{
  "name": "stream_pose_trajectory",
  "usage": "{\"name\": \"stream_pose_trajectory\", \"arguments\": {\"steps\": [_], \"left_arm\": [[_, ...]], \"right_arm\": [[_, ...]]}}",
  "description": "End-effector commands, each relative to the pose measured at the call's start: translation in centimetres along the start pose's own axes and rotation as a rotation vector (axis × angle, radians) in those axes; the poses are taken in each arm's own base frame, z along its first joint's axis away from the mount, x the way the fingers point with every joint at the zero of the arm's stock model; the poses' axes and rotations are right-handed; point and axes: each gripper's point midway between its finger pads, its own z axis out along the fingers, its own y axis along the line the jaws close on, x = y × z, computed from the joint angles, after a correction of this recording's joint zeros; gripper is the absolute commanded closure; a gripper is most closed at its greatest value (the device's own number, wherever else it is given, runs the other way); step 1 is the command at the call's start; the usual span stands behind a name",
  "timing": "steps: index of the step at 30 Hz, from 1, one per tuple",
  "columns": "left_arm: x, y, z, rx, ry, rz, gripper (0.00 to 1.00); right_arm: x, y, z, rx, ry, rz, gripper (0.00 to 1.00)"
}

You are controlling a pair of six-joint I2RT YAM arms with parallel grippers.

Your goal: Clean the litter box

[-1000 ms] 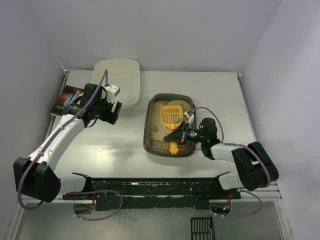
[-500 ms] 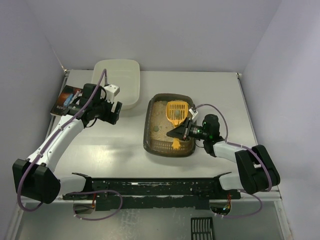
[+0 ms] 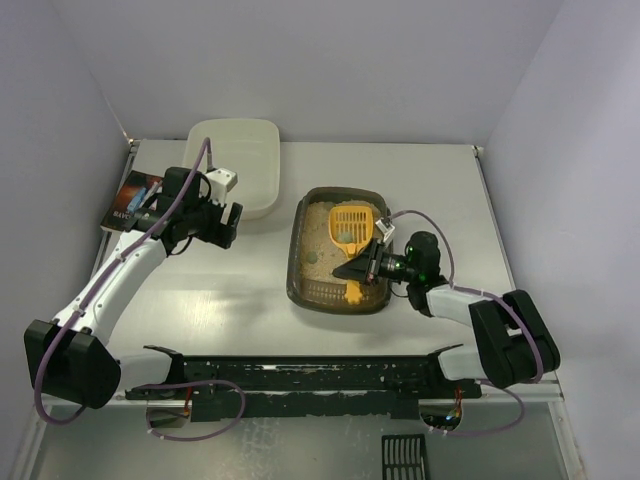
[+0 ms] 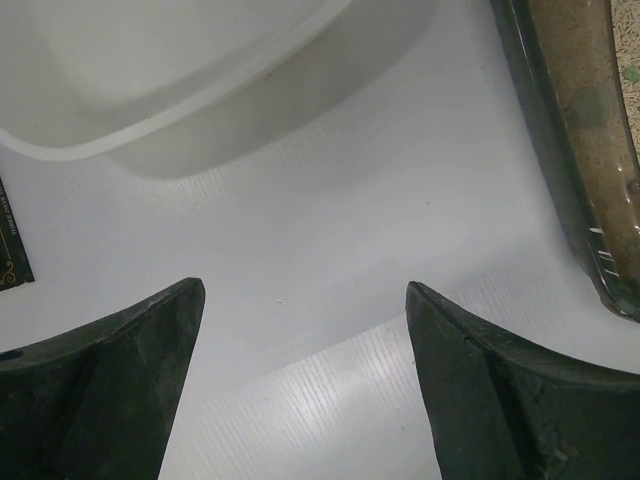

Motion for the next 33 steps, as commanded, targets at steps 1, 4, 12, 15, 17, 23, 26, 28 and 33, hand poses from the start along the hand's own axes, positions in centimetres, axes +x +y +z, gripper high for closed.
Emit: {"name": "stream_pose_trajectory", "arguments": {"steps": [1,4,12,15,17,23,26,28,33], "left_arm": [[-0.3,0.2,-0.2,0.001,-0.024,-0.007,0.07],[-0.4,0.3,-0.2,0.001,-0.025,-0.011,0.07],[0.1,0.4,0.2,0.012,-0.015,-0.014,0.09],[0.1,0.9,0.2,0.009,-0.015,-0.036,0.09],[0.0,0.9,0.2,0.013,-0.012,-0.039,0.09],[0.2,0.9,0.1,0.018,-0.017,-0.04,0.1],[0.1,1.1,0.0,0.011,-0.021,-0.044,0.1],[0.1,1.4,0.1,-0.011,-0.022,-0.073,0.1],[-0.3,2.4,-0.2,-0.059,-0.05,-0.135,0.06]], "right_arm": [[-1.3,0.4,-1.5,-0.058,-0.059,0.005,1.0],[-0.9,0.7,-1.3,-0.096,-0.047,0.015,1.0],[2.3,2.6,1.4,-0.104,0.1,-0.231,1.0],[2.5,1.6,1.3,-0.07,0.114,-0.309,1.0],[2.7,1.5,1.1,-0.081,0.117,-0.34,1.0],[2.8,2.0,0.7,-0.112,0.054,-0.357,1.0],[2.3,2.1,0.8,-0.136,0.043,-0.24,1.0],[1.9,2.8,1.2,-0.18,0.045,-0.152,1.0],[-0.8,4.9,2.7,-0.246,0.033,0.013,1.0]]}}
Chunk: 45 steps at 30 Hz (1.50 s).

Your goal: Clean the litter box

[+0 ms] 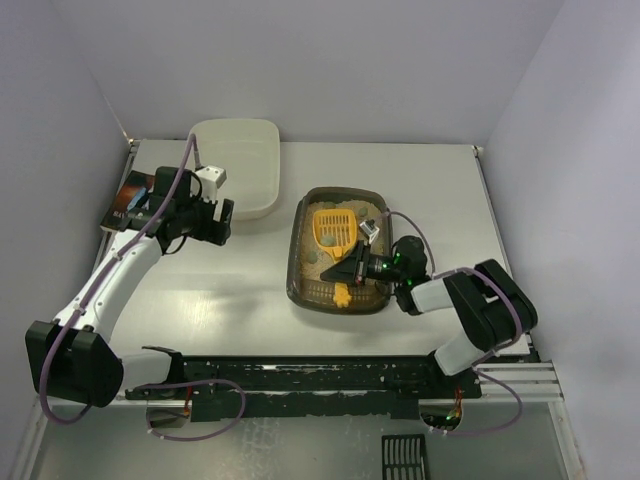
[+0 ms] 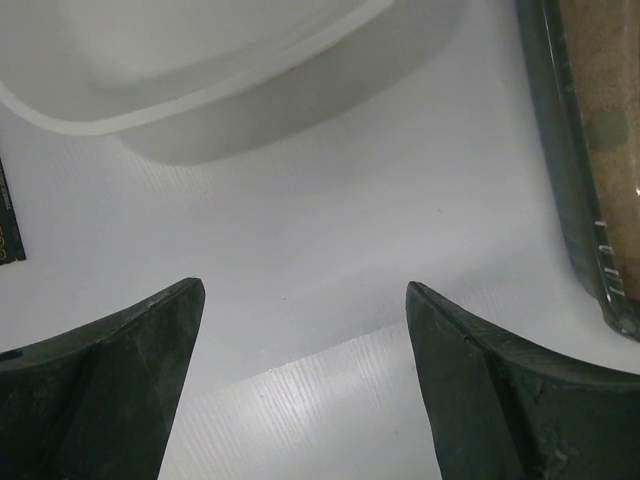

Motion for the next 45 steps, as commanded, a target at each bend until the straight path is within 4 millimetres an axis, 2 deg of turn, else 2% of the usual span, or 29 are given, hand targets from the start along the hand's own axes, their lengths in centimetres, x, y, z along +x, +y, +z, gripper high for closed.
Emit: {"name": "stream_pose_trajectory", "arguments": {"steps": [1,7,9,10,12,17,22,25,26,28,29,33,40,42,45], "left_arm": [[-1.0,1.1,-0.5,-0.05,-0.066,-0.064,0.05],[-1.8,3.0,-1.3,-0.143,-0.109,-0.106,0.05],[-1.9,3.8,-1.4,-0.165,-0.11,-0.122,0.05],[-2.0,4.2,-1.5,-0.174,-0.111,-0.135,0.05],[-2.3,5.2,-1.8,-0.199,-0.121,-0.164,0.05],[-3.5,7.7,-3.3,-0.271,-0.139,-0.233,0.05],[-3.9,8.5,-3.9,-0.309,-0.11,-0.251,0.05],[-4.5,8.6,-4.3,-0.316,-0.135,-0.25,0.05],[-4.6,8.6,-4.4,-0.316,-0.143,-0.251,0.06],[-4.7,8.6,-4.4,-0.319,-0.15,-0.253,0.06],[-4.7,8.7,-4.5,-0.324,-0.151,-0.253,0.06],[-4.6,9.1,-4.8,-0.341,-0.16,-0.257,0.06],[-4.1,9.1,-4.6,-0.315,-0.173,-0.268,0.06],[-3.8,9.8,-4.7,-0.325,-0.17,-0.285,0.06],[-3.7,10.1,-4.7,-0.324,-0.17,-0.296,0.07]], "right_arm": [[-4.1,4.4,1.4,-0.136,-0.047,0.032,1.0],[-10.2,5.2,4.7,0.019,-0.043,-0.057,1.0],[-13.5,6.4,6.1,0.07,-0.049,-0.118,1.0],[-14.6,6.4,6.8,0.098,-0.04,-0.127,1.0],[-16.2,4.2,8.2,0.148,-0.003,-0.061,1.0],[-19.1,0.9,11.7,0.157,0.036,0.042,1.0],[-21.4,-3.8,14.4,0.247,0.041,0.105,1.0],[-22.9,-5.5,16.1,0.329,0.05,0.088,1.0],[-23.4,-5.5,16.6,0.349,0.049,0.07,1.0],[-24.1,-5.5,17.5,0.367,0.046,0.045,1.0],[-24.6,-4.9,18.0,0.362,0.041,0.029,1.0],[-24.8,-5.5,18.6,0.386,0.05,0.009,1.0],[-23.8,-5.7,18.9,0.458,0.072,-0.065,1.0],[-22.3,-5.5,20.2,0.506,0.115,-0.136,1.0],[-21.7,-5.9,20.2,0.579,0.126,-0.197,1.0]]}}
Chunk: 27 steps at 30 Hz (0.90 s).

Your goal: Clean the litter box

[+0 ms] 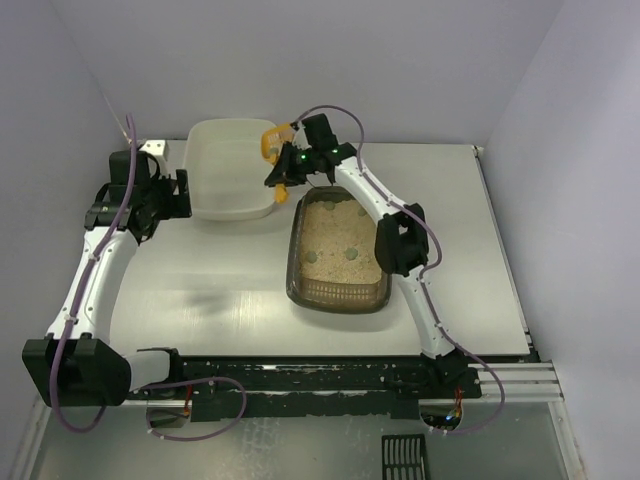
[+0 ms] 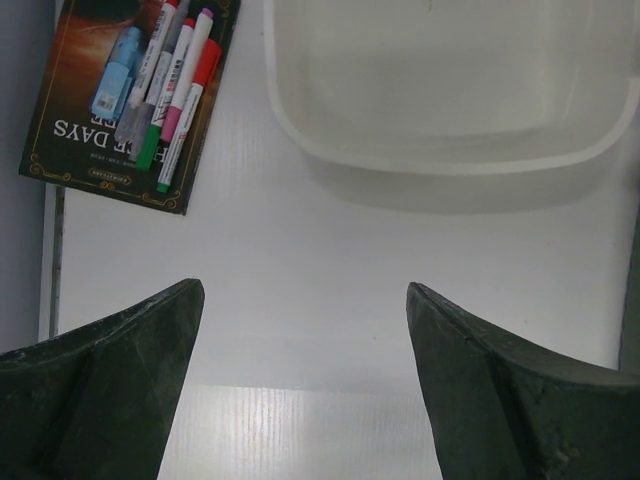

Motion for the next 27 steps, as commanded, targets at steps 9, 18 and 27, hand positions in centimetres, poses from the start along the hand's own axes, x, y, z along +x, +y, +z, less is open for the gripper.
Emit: {"name": "stream_pose_trajectory", "arguments": {"steps": [9,18,27], "left_arm": [[-0.4,0.8,-0.1,0.016,-0.037,-0.04,0.07],[-0.2,1.0,-0.1,0.021,-0.036,-0.049,0.07],[-0.1,1.1,-0.1,0.027,-0.039,-0.052,0.07]], "right_arm": [[3.3,0.7,0.5,0.268,0.011,-0.342,1.0],[2.9,0.7,-0.3,0.463,-0.051,-0.491,1.0],[2.6,2.6,-0.8,0.589,-0.126,-0.677,1.0]]}}
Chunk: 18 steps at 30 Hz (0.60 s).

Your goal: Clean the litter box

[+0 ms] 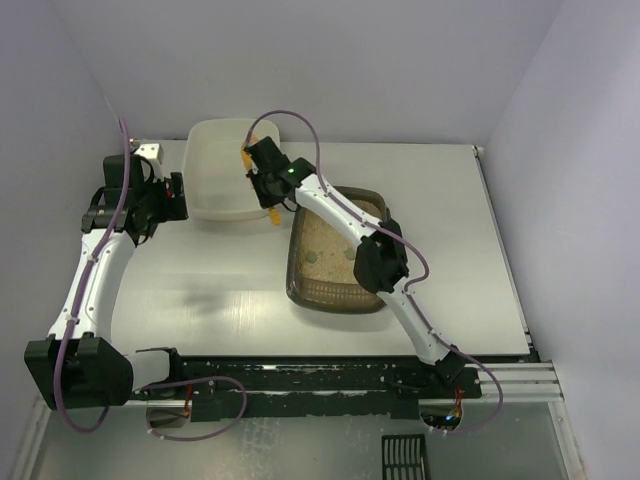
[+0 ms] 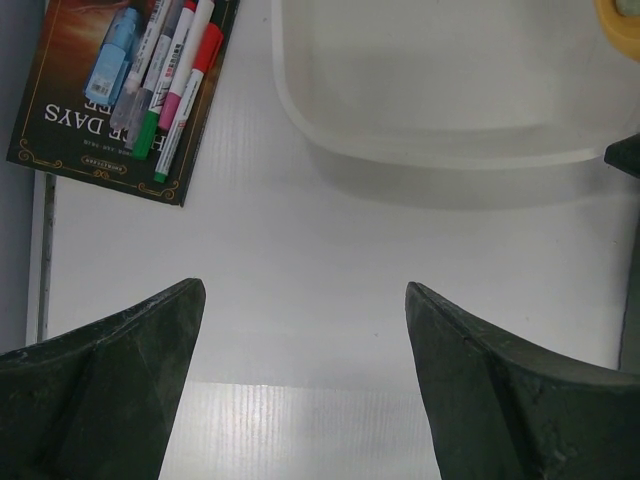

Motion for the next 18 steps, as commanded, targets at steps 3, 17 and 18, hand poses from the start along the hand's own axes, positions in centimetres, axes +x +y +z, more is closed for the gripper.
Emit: {"name": "stream_pose_trajectory", "arguments": {"steps": [3,17,18], "left_arm": [[-0.9,-0.1,-0.6,0.025,-0.053,-0.013,0.08],[-0.6,-0.1,-0.4,0.041,-0.043,-0.022,0.08],[-0.6,-0.1,-0.5,0.042,-0.043,-0.021,0.08]], "right_arm": [[-3.6,-1.1,-3.6,0.178,-0.123,-0.114,1.0],[-3.1,-2.9,-4.2,0.365,-0.121,-0.2,1.0],[-3.3,-2.8,-4.4,0.362,-0.127,-0.196,1.0]]}}
